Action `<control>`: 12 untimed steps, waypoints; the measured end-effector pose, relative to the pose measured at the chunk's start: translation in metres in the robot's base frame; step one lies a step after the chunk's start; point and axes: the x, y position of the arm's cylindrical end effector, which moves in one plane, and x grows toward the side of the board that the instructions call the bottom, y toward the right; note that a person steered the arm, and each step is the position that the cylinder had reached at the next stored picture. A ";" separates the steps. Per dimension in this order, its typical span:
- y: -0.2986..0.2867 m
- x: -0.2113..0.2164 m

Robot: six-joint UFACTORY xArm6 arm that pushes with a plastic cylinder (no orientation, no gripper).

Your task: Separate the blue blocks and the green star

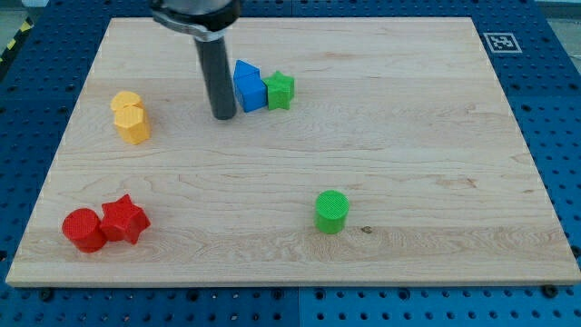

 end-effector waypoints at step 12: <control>0.036 -0.021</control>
